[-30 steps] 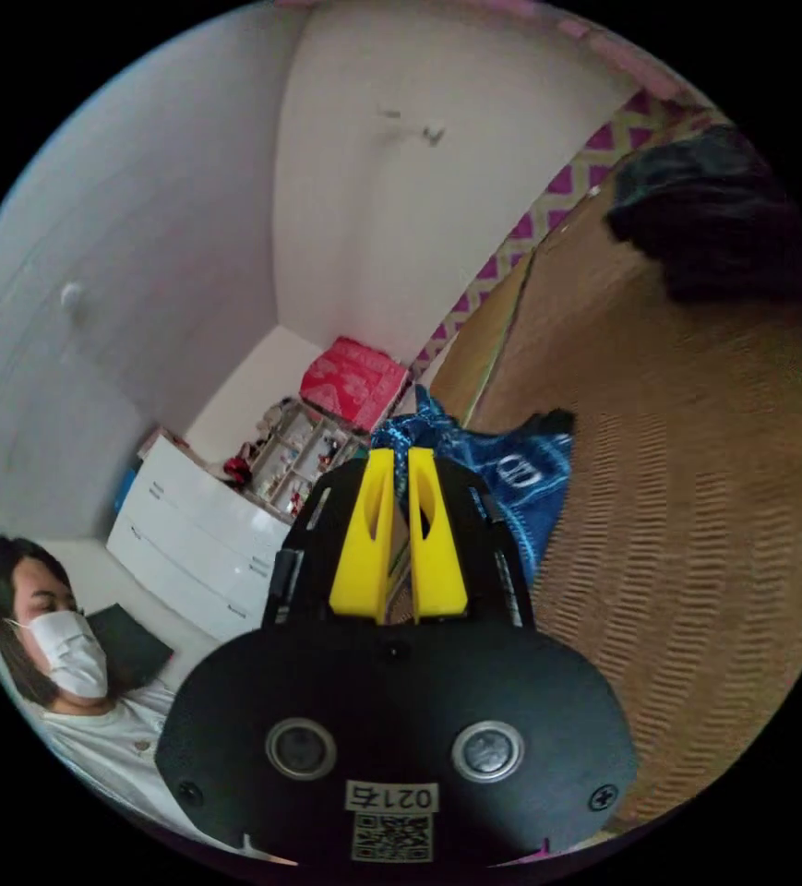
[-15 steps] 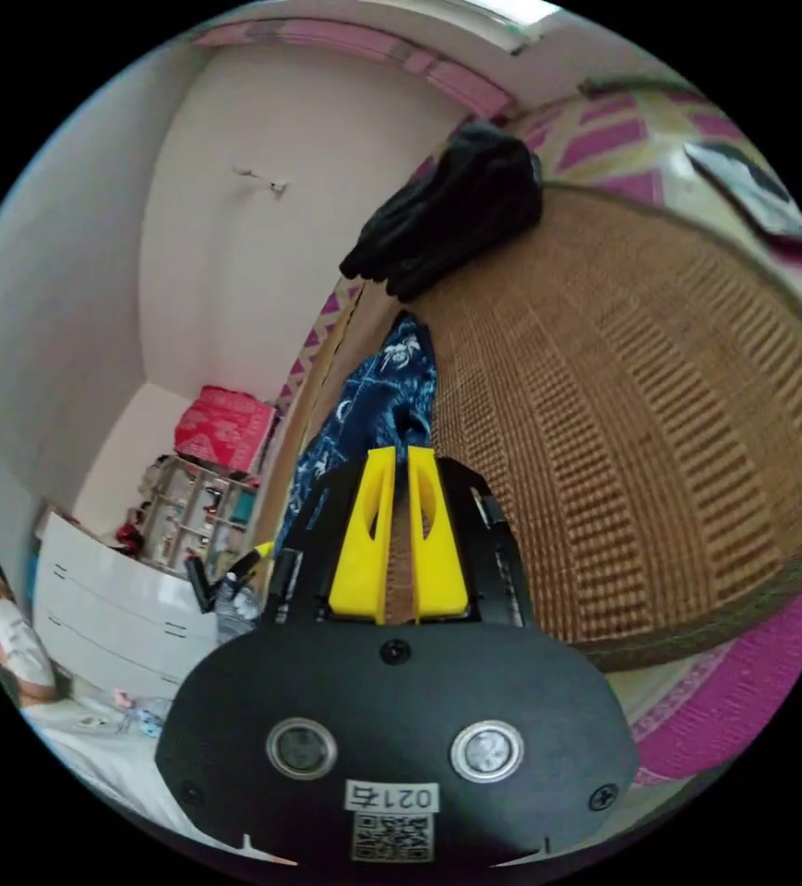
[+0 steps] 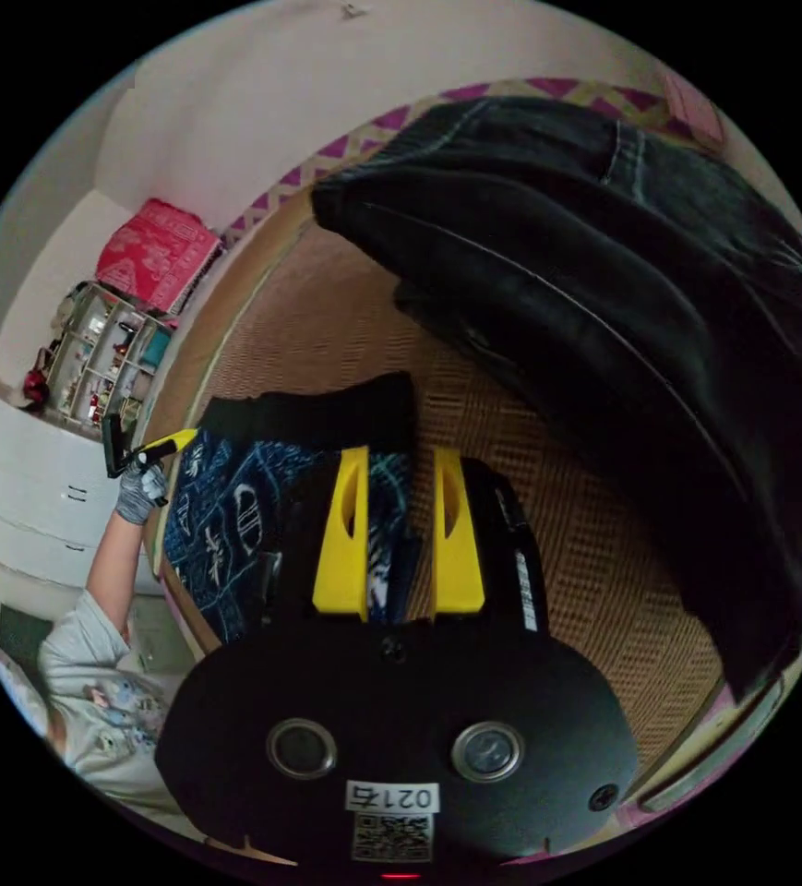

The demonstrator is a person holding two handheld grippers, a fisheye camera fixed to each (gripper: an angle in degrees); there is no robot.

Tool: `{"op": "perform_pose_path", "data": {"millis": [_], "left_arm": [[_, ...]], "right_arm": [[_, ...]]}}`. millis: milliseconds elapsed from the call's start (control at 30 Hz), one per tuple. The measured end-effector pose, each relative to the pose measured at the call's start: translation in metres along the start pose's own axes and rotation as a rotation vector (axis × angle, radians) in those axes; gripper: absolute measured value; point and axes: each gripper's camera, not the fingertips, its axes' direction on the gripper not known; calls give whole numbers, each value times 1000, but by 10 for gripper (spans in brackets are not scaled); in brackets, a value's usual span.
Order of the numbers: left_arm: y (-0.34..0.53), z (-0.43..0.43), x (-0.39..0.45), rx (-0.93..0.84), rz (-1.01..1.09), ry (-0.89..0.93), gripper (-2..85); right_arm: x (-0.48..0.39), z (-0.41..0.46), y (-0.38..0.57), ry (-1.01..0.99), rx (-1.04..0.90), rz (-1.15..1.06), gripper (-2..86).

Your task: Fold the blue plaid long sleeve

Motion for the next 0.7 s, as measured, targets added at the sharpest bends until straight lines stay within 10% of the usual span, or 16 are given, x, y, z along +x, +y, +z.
{"op": "perform_pose_path", "data": {"millis": [700], "left_arm": [[-47, -19, -39, -117, -54, 228, 8]], "right_arm": [[-38, 13, -7, -331, -58, 39, 25]]}}
